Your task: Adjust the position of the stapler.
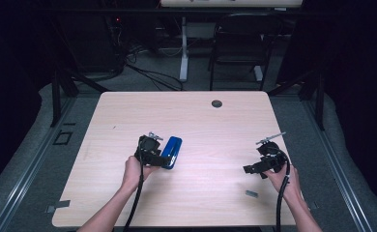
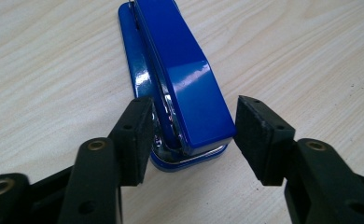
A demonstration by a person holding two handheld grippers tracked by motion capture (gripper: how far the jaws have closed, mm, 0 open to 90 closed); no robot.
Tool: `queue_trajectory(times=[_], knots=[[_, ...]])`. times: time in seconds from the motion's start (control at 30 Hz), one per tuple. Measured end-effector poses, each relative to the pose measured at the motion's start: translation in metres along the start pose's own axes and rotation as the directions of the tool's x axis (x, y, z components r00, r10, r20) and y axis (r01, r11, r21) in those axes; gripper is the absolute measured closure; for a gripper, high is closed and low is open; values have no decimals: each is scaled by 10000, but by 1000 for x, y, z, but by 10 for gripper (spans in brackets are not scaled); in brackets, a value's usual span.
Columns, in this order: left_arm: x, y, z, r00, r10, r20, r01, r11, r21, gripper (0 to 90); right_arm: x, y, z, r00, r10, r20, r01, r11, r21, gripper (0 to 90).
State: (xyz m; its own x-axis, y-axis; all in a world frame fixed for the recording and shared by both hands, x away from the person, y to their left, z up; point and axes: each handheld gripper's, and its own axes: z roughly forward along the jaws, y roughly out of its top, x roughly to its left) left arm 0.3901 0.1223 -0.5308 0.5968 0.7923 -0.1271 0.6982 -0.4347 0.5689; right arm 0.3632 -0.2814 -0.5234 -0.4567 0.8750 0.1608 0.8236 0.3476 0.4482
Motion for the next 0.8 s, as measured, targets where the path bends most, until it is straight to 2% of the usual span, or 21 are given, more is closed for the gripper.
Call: queue_trajectory(times=[0.1,0.17,0.23,0.33,0.57,0.67,0.8], knots=[[0,1,3,10000,22,-14,-22,10000,57,514,2,1,0,9999,-122,-92,122,9999,34,130],[-1,2,5,9999,-81,143,79,9999,139,524,2,1,0,9999,-122,-97,122,9999,36,130],[-4,3,7,9998,50,-187,-46,9998,200,536,2,1,0,9999,-57,-116,56,10000,-12,134],[-5,3,10,9993,67,-376,-56,9996,293,559,1,0,1,9999,121,-95,-121,9999,-80,140],[-8,2,14,9982,220,-562,-198,9990,394,580,1,1,0,9996,121,-248,-125,9998,-152,140],[-7,1,14,9988,150,-466,-134,9993,359,586,2,1,0,9996,107,-264,-112,9997,-194,143],[-8,1,14,9985,89,-537,-70,9993,360,595,2,1,0,9995,119,-281,-124,9998,-173,149]])
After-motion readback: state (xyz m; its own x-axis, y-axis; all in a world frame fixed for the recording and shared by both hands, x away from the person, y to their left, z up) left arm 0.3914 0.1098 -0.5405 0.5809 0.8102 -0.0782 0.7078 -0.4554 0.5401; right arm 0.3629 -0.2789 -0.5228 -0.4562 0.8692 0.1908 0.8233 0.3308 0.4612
